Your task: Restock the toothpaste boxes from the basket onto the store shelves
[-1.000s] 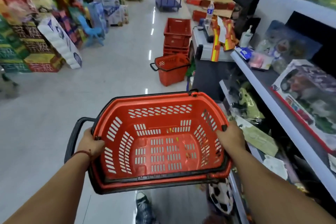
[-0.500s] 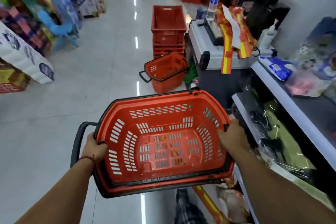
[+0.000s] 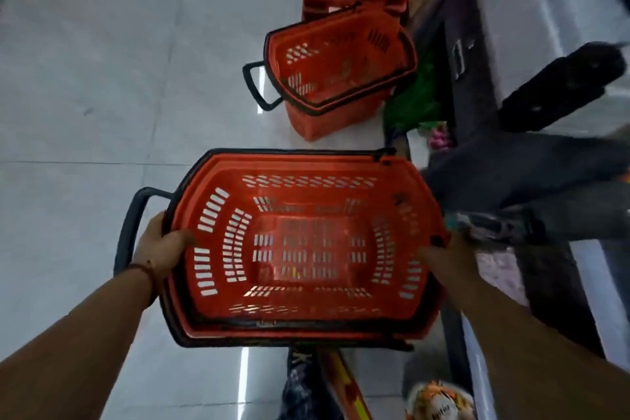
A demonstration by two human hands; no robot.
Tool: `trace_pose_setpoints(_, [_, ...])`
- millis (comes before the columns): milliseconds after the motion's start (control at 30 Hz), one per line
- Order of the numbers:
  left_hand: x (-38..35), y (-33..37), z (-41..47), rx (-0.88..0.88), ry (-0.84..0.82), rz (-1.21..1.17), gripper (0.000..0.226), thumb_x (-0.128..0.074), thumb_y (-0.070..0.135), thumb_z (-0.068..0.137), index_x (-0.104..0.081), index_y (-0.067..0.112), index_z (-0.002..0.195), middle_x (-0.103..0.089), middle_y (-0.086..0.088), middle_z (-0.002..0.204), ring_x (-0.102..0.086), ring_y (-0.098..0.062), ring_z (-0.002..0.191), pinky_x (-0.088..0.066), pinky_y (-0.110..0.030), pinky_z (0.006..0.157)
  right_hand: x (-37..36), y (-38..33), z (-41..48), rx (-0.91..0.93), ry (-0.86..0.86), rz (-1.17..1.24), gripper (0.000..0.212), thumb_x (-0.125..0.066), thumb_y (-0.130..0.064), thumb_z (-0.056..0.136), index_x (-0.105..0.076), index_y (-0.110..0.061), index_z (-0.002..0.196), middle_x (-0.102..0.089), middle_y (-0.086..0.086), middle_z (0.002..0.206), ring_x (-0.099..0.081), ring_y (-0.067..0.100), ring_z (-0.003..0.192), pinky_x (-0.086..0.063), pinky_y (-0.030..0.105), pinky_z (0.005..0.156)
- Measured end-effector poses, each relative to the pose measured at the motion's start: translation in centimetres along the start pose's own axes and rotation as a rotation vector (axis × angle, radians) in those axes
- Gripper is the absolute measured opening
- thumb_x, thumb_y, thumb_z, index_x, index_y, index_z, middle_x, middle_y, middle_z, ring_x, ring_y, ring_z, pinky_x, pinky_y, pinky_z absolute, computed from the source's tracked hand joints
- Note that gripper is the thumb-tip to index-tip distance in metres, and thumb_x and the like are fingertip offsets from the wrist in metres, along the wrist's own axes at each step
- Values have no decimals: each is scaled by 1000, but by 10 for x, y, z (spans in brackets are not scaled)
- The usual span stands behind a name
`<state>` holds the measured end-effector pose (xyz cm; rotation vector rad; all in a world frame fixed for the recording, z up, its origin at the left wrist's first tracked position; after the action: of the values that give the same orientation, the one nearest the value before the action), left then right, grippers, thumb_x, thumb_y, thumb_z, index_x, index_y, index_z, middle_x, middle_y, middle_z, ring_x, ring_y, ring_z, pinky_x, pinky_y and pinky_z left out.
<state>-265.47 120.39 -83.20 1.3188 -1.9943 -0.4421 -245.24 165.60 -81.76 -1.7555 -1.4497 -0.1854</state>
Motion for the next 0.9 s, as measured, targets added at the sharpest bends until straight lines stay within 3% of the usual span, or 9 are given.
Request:
trace_pose_setpoints(67, [-21, -4, 41, 9, 29, 2, 61, -75, 15, 73, -58, 30, 130, -74, -6, 108, -73, -33, 92, -60, -53, 82, -23, -2, 43, -32, -26, 8, 57, -74, -32, 55, -68, -26, 111, -75, 2, 95, -71, 31, 87, -59, 53, 85])
trace_pose_setpoints(167, [-52, -5, 86, 27, 17, 8, 55, -69, 3, 81, -57, 21, 131, -72, -5, 105, -70, -30, 91, -57, -44, 80, -52, -7, 97, -49, -51, 36, 58, -74, -16, 61, -64, -38, 113, -73, 3, 102, -69, 31, 91, -59, 52, 85])
trace_pose_setpoints(233, [-65, -3, 109, 33, -8, 10, 53, -68, 0, 81, -59, 21, 129, -72, -5, 106, -70, -30, 93, -57, -46, 81, -67, -8, 129, -77, -70, 68, 59, -73, -9, 61, -67, -30, 115, -74, 5, 103, -70, 32, 90, -60, 51, 84])
trace_pose_setpoints(333, [-77, -2, 130, 57, -15, 42, 49, -67, -2, 81, -57, 24, 121, -71, -2, 103, -68, -28, 91, -55, -48, 83, -84, -8, 159, -145, -81, 77, 72, -74, -9, 55, -65, -26, 124, -75, 4, 104, -72, 32, 90, -61, 50, 82])
trace_pose_setpoints(433, [-82, -4, 145, 96, -52, 72, 51, -68, 1, 77, -59, 21, 122, -73, -5, 104, -70, -32, 94, -57, -52, 85, -98, -12, 174, -149, -134, 82, 67, -75, -6, 54, -68, -25, 118, -76, 6, 100, -72, 32, 89, -61, 50, 82])
trace_pose_setpoints(600, [-75, -27, 164, 207, -73, 119, 73, -76, 21, 62, -57, 23, 133, -75, -7, 111, -73, -36, 95, -58, -60, 82, -109, 4, 190, -270, -221, 114, 63, -77, -11, 49, -72, -25, 110, -79, 9, 99, -76, 36, 88, -61, 57, 80])
trace_pose_setpoints(700, [-68, -45, 173, 209, -34, 254, 80, -75, 44, 59, -55, 25, 134, -72, -9, 115, -72, -34, 94, -60, -56, 83, -114, 13, 203, -198, -151, 20, 70, -77, -31, 52, -64, -35, 121, -76, 5, 100, -74, 33, 88, -61, 54, 79])
trace_pose_setpoints(767, [-69, -30, 149, 163, -25, 400, 78, -67, 50, 63, -54, 23, 135, -68, -11, 119, -70, -35, 96, -59, -52, 87, -119, -18, 174, -79, -151, -69, 64, -75, -42, 61, -64, -31, 122, -72, 3, 105, -70, 31, 93, -60, 51, 84])
trace_pose_setpoints(900, [-69, 25, 61, -13, -44, 522, 60, -65, 40, 83, -53, 16, 137, -65, -11, 123, -67, -34, 103, -57, -44, 91, -125, -84, 87, 114, -190, -114, 41, -75, -19, 80, -68, -18, 120, -71, 6, 109, -66, 30, 101, -55, 43, 95])
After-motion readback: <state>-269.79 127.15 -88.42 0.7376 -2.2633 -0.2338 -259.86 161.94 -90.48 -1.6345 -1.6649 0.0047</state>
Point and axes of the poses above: each hand's wrist, its own z-axis towards the middle knuckle, its own x-axis out of the back of the hand, y = z × x, the point moved 5 cm from there along z, towards the middle knuckle
